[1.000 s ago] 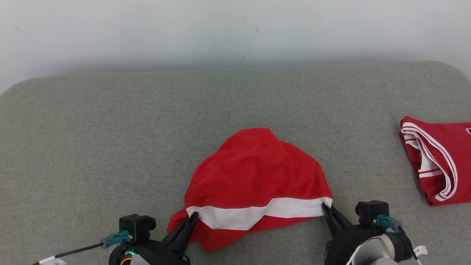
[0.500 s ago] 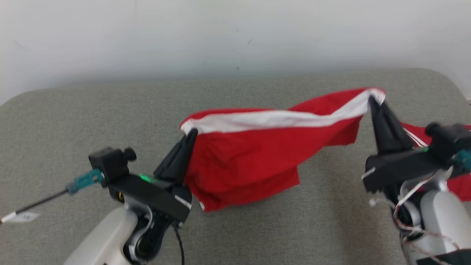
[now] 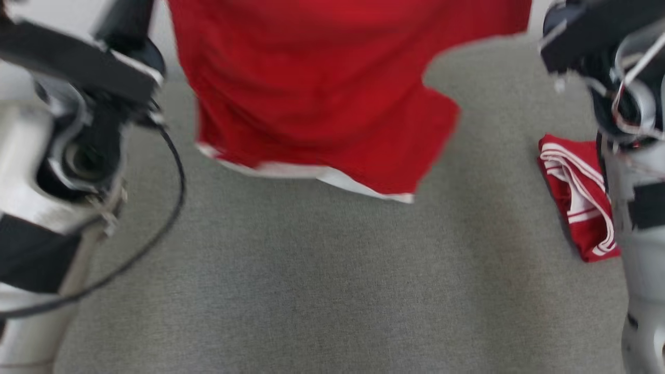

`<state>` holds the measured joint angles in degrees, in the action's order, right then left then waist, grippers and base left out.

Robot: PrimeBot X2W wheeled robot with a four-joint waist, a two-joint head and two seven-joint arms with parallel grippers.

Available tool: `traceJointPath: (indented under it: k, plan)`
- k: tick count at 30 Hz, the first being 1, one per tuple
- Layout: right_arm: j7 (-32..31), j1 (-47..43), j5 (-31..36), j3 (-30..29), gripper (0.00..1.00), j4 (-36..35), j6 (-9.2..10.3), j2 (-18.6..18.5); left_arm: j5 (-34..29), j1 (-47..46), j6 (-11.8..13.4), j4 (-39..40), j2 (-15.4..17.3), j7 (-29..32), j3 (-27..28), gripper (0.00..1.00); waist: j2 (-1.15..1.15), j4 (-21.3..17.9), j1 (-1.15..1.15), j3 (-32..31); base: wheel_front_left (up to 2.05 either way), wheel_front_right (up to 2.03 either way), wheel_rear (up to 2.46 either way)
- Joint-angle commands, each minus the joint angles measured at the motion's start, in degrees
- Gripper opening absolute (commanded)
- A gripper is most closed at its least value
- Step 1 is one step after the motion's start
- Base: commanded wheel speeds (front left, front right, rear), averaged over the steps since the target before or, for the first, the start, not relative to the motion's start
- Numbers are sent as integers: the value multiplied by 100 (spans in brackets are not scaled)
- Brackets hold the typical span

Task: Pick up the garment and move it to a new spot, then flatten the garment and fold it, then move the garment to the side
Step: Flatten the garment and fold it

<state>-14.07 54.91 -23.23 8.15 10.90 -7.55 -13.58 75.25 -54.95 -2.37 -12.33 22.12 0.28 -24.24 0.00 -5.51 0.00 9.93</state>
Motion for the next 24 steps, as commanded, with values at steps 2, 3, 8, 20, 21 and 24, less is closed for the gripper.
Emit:
traceJointPath:
  k: [2,3,8,20,21,24]
  plan:
    - [-49,701,103,81,0,486,13,9,-8,-583,188,-105,105,64,190,0,0,-323,0,1076,0,0,0]
    - [-26,980,124,77,0,694,13,26,-52,-809,245,-145,123,41,256,0,0,-339,0,1281,0,0,0]
    - [483,2281,295,-312,0,1492,14,313,-490,-1889,383,-383,196,-254,411,0,0,-430,0,2283,0,0,0]
    - [2060,3846,1036,-798,0,2358,19,633,-1176,-3220,-128,-902,101,-1255,532,0,0,-467,0,3219,0,0,0]
    - [2073,3778,1038,-691,0,2451,19,633,-1202,-3130,-196,-959,100,-1286,499,0,0,-468,0,3236,0,0,0]
    - [2104,3568,920,-275,0,2639,16,599,-1231,-2825,-365,-1086,104,-1358,400,0,0,-473,0,3239,0,0,0]
